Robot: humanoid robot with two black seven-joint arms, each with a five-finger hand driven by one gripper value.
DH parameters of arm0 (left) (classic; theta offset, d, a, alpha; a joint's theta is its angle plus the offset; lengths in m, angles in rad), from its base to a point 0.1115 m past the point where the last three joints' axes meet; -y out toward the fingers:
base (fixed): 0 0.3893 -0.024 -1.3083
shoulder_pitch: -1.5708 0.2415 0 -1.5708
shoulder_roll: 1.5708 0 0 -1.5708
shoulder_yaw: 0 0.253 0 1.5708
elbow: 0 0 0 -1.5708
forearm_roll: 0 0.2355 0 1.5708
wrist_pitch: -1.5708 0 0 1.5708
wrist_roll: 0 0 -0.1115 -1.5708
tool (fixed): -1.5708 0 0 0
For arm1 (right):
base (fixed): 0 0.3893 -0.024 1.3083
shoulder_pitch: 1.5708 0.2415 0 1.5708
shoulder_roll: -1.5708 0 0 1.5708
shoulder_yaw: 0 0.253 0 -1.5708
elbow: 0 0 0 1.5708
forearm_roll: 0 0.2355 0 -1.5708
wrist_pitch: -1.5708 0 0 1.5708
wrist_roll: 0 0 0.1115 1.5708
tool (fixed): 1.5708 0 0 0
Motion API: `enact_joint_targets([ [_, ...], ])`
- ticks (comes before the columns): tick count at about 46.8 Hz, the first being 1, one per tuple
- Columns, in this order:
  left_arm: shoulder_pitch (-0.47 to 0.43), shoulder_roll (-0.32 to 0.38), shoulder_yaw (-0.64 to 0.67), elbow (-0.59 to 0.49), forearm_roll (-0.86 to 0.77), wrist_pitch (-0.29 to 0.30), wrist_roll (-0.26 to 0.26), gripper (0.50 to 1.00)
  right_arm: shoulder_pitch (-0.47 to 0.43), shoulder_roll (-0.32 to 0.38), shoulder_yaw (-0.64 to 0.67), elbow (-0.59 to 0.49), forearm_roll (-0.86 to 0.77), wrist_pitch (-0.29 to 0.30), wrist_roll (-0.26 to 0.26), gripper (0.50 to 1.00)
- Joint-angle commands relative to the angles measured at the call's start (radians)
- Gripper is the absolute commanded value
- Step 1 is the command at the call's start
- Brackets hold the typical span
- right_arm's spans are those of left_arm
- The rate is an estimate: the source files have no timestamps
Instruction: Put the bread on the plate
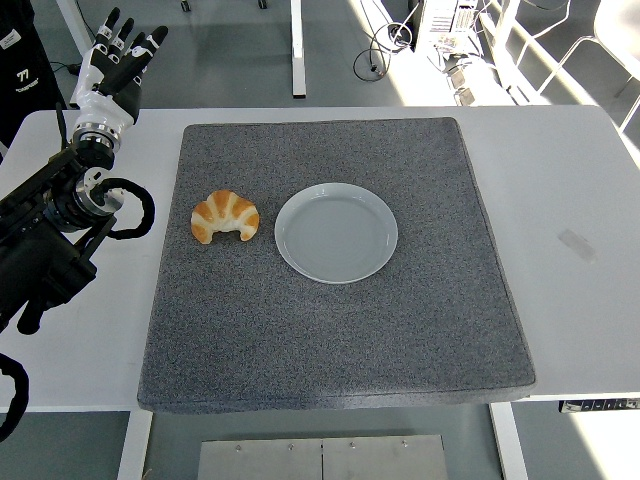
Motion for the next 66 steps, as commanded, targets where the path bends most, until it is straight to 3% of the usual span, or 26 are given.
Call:
enact_joint_targets([
  [1,0.001,0.0,0.0,0.0,0.0,0.0,0.0,0.974,0.0,0.0,0.0,0.0,0.0,0.0,0.0,1.0],
  [33,-0.009,0.014,0.011,-0.001,0.015,-0.028,-0.001,0.972,0.0,0.0,0.0,0.0,0.0,0.0,0.0,1.0],
  [41,-0.02,0.06,0.1,-0.012,0.025,-0.069,0.0,0.971,0.001,0.0,0.0,0.0,0.0,0.0,0.0,1.0],
  [66,-0.201,0.143,0.514,-0.017,0.051,-0.046,0.028,0.936,0.001,0.0,0.0,0.0,0.0,0.0,0.0,1.0],
])
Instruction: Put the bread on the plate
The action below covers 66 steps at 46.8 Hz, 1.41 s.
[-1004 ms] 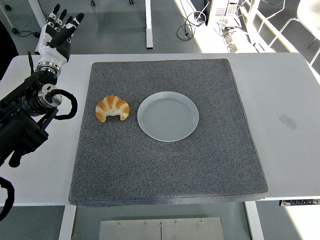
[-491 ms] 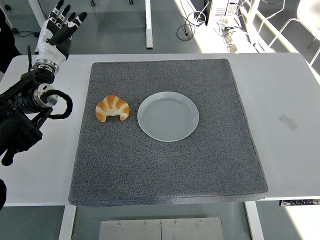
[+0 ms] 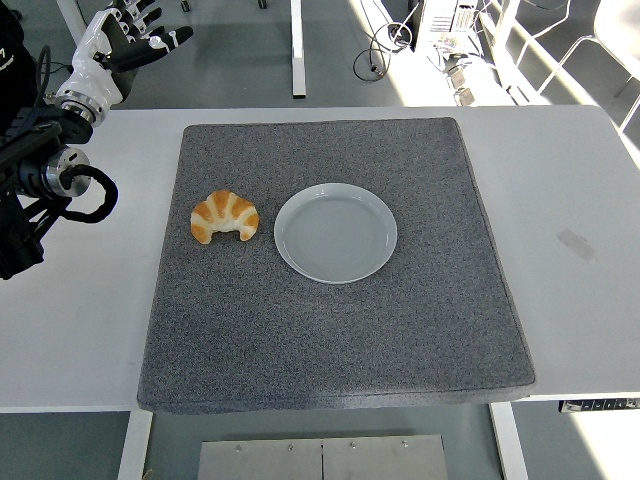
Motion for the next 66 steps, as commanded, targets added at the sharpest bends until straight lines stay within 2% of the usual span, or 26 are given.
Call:
enact_joint_targets([
  [1,-0.034,0.001,0.068,0.0,0.024,0.016,0.017,0.934,0.0,0.0,0.0,0.0,0.0,0.0,0.0,1.0],
  [5,-0.052,0.001,0.107,0.0,0.062,0.049,0.053,0.93,0.0,0.0,0.0,0.0,0.0,0.0,0.0,1.0],
  [11,-0.067,-0.004,0.112,0.0,0.16,0.052,0.113,0.928,0.0,0.0,0.0,0.0,0.0,0.0,0.0,1.0],
  [15,-0.072,-0.001,0.113,-0.01,0.234,0.052,0.131,0.928,0.001,0.0,0.0,0.0,0.0,0.0,0.0,1.0],
  [20,-0.098,0.03,0.156,-0.094,0.346,0.061,0.133,0.928,0.0,0.0,0.0,0.0,0.0,0.0,0.0,1.0],
  [28,-0.15,0.096,0.314,-0.283,0.437,0.151,0.136,0.928,0.0,0.0,0.0,0.0,0.0,0.0,0.0,1.0],
  [37,-0.192,0.099,0.506,-0.343,0.437,0.214,0.169,0.928,0.001,0.0,0.0,0.0,0.0,0.0,0.0,1.0],
  [47,-0.193,0.094,0.57,-0.349,0.457,0.216,0.18,0.928,0.0,0.0,0.0,0.0,0.0,0.0,0.0,1.0],
  [51,-0.198,0.096,0.582,-0.369,0.49,0.216,0.223,0.928,0.0,0.0,0.0,0.0,0.0,0.0,0.0,1.0],
  [58,-0.227,0.126,0.589,-0.481,0.535,0.21,0.307,0.928,0.0,0.0,0.0,0.0,0.0,0.0,0.0,1.0],
  [66,-0.228,0.148,0.625,-0.512,0.605,0.207,0.329,0.93,0.0,0.0,0.0,0.0,0.0,0.0,0.0,1.0],
])
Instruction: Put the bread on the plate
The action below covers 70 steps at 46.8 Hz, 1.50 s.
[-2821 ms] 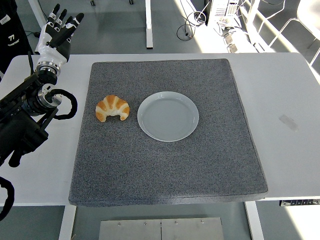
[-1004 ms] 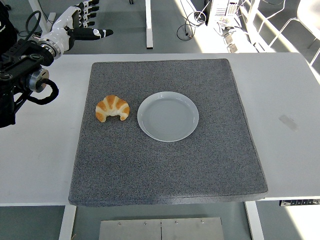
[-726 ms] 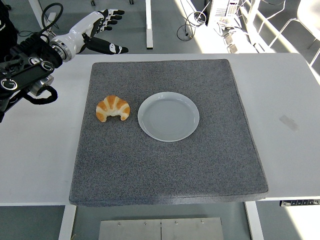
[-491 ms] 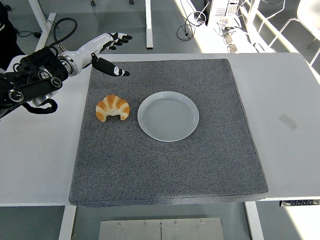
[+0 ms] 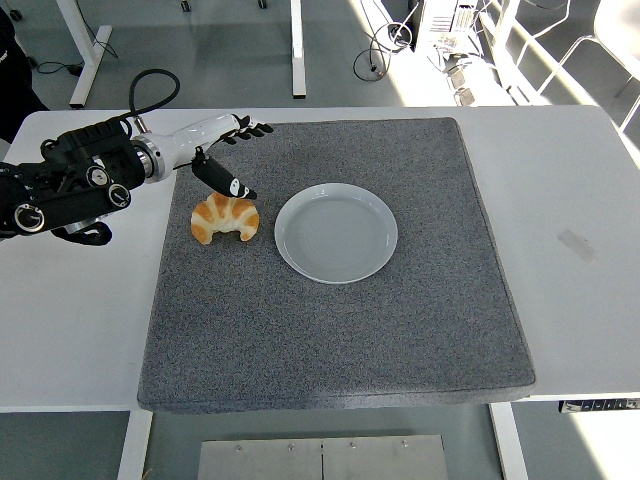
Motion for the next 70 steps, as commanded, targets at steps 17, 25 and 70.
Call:
enact_joint_targets([
  [17,0.003,0.035,0.06,-0.004,0.083,0.001,0.002,0.919,0.0,0.0,0.0,0.0,0.0,0.0,0.0,1.0],
  [25,0.013,0.034,0.062,-0.004,0.097,0.001,0.001,0.908,0.0,0.0,0.0,0.0,0.0,0.0,0.0,1.0],
  [70,0.07,-0.038,0.114,0.099,0.118,0.012,-0.004,0.772,0.0,0.0,0.0,0.0,0.0,0.001,0.0,1.0],
])
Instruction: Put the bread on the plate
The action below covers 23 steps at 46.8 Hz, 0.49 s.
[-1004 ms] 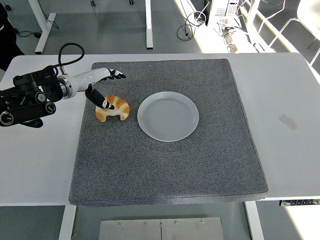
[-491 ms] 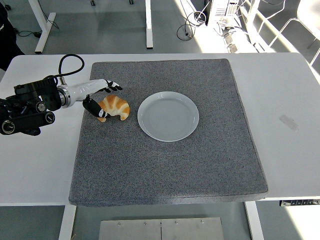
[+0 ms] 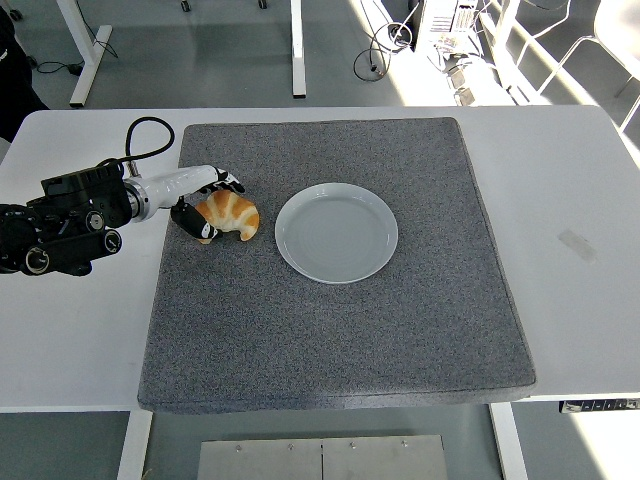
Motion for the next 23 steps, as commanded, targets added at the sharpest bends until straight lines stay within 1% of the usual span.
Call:
enact_joint_targets([
  [1,-0.001,-0.005,-0.004,0.001,-0.001,0.001,-0.002,0.765,0.0,0.0,0.0,0.0,0.0,0.0,0.0,1.0],
  [14,-0.011,-0.006,-0.012,0.001,-0.003,0.003,-0.002,0.678,0.001,0.0,0.0,0.0,0.0,0.0,0.0,1.0],
  [18,-0.015,-0.006,-0.015,0.001,-0.004,0.001,0.0,0.66,0.0,0.0,0.0,0.0,0.0,0.0,0.0,1.0],
  [23,-0.02,-0.003,-0.03,-0.001,-0.016,0.001,0.003,0.658,0.001,0.0,0.0,0.0,0.0,0.001,0.0,1.0],
])
